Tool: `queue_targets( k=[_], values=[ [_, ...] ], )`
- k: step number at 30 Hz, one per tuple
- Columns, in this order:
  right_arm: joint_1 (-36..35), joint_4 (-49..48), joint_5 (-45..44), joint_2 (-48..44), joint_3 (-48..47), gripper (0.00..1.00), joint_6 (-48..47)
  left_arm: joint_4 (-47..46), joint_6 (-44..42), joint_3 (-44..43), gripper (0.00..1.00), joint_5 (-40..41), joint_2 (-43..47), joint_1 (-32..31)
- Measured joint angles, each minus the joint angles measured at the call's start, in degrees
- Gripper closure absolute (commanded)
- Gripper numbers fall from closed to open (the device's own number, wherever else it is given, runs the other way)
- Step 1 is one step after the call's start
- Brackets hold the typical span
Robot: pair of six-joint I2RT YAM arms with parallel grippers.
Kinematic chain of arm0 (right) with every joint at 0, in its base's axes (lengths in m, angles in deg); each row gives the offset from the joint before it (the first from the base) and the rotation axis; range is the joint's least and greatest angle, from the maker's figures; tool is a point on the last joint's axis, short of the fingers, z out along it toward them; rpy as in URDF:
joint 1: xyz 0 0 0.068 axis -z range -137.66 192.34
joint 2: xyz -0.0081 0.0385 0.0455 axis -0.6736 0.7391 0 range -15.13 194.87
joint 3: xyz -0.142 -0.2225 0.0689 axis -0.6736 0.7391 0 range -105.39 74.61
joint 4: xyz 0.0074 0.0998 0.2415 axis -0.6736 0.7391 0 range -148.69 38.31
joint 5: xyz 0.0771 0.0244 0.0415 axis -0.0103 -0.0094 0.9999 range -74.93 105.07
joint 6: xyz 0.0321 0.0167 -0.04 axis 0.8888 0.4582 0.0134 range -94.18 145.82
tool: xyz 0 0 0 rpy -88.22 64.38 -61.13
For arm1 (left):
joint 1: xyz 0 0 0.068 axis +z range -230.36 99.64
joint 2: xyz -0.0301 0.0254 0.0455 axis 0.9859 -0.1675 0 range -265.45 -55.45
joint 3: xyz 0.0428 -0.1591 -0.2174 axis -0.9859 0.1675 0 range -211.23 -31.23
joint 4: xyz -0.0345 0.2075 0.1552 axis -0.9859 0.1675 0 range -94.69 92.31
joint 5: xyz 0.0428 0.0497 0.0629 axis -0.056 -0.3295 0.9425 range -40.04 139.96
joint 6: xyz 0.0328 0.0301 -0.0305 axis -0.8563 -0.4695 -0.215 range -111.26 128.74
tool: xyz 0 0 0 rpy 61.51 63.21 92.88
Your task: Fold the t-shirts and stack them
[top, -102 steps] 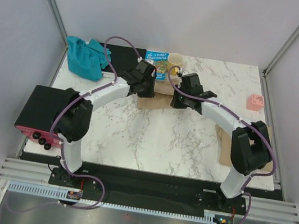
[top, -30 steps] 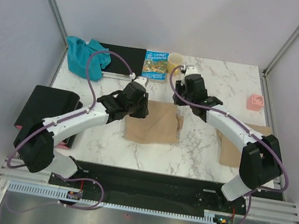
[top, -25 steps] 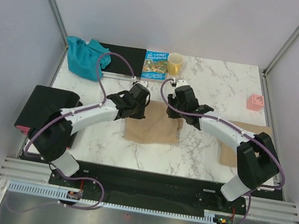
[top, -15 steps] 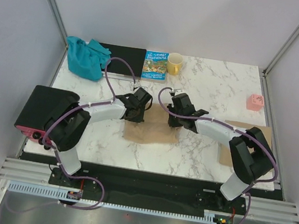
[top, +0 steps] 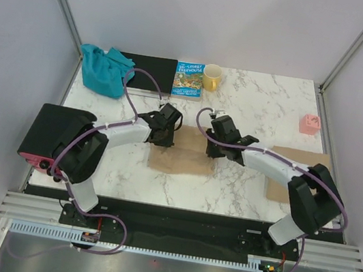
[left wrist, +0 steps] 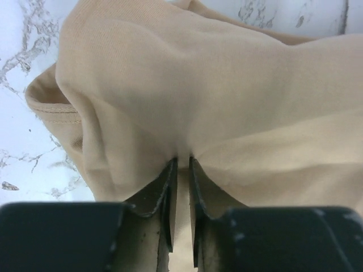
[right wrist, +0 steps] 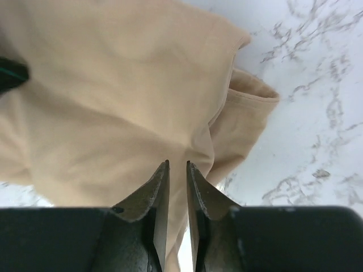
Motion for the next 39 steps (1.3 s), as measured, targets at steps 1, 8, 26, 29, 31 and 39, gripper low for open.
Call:
queue_targets(
  k=[1,8,26,29,31,39],
  values=[
    [0.00,0.83,0.13,-1.97,-0.04,0.74,0.04,0.13,-0.13,0.00,0.76,-0.28,0.44,0.17],
    [-0.42,2.29,2.45,-12.02,-2.99,0.76,0.15,1.62,-0.50,0.24,0.78,-4.28,9.18,0.92],
    [-5.92,-13.07,8.70,-2.14,12.11,0.84,4.57,-6.82,2.89,19.43,0.98,-9.51,14.95,-1.07],
    [-5.92,-14.88,8.35,-1.49,12.09,0.84,4.90,-7.10,3.69,19.63,0.98,-9.01,14.93,-1.09],
    [-5.95,-15.23,8.04,-1.40,12.09,0.85,5.11,-7.30,4.33,19.76,0.98,-8.76,14.93,-1.09],
    [-6.47,-12.57,3.78,-1.73,11.19,0.84,5.55,-7.04,6.45,21.27,0.98,-6.97,16.81,-1.22]
  ],
)
